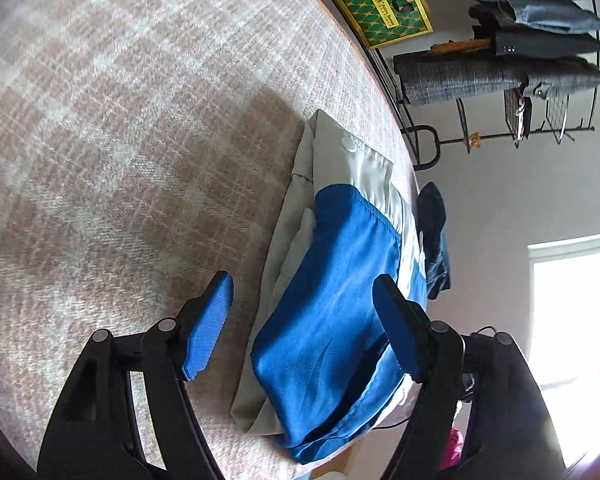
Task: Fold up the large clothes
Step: 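Slide both tools under the folded jacket sides and grasp it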
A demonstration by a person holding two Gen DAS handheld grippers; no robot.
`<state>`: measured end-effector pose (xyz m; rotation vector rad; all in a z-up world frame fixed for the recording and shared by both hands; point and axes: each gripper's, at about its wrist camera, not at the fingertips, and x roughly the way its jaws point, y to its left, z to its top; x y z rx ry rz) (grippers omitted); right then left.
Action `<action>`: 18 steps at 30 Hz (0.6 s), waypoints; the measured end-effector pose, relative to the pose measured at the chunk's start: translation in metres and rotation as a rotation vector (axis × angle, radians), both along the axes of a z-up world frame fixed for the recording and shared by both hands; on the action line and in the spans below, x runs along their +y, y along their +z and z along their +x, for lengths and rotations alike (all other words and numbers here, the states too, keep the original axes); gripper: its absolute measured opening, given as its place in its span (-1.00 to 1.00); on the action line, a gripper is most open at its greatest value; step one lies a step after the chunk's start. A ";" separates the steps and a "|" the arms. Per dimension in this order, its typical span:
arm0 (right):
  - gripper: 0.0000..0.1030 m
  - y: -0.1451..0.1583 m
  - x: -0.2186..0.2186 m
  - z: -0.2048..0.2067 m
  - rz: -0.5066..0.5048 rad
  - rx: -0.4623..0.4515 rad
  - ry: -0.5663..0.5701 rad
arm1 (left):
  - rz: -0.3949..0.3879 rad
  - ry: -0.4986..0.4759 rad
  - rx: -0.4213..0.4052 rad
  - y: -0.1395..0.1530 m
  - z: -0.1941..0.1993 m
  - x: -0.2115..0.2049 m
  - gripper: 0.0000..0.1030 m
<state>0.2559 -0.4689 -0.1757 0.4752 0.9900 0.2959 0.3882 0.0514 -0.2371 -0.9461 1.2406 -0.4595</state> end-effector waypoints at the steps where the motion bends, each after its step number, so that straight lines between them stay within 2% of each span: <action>1: 0.65 -0.005 -0.003 0.004 0.028 0.012 0.003 | -0.018 -0.009 0.011 -0.005 0.004 -0.002 0.44; 5: 0.57 -0.023 -0.008 0.018 0.117 0.063 0.025 | -0.047 -0.048 0.027 -0.015 0.019 -0.011 0.44; 12: 0.46 -0.041 0.001 0.035 0.188 0.090 0.087 | -0.071 -0.108 0.020 -0.022 0.035 -0.021 0.44; 15: 0.30 -0.047 0.008 0.041 0.252 0.100 0.120 | -0.089 -0.131 0.010 -0.022 0.041 -0.029 0.44; 16: 0.15 -0.051 0.011 0.044 0.282 0.109 0.133 | -0.089 -0.135 0.002 -0.022 0.042 -0.032 0.44; 18: 0.15 -0.054 0.019 0.050 0.293 0.110 0.140 | -0.057 -0.155 -0.019 -0.019 0.041 -0.037 0.44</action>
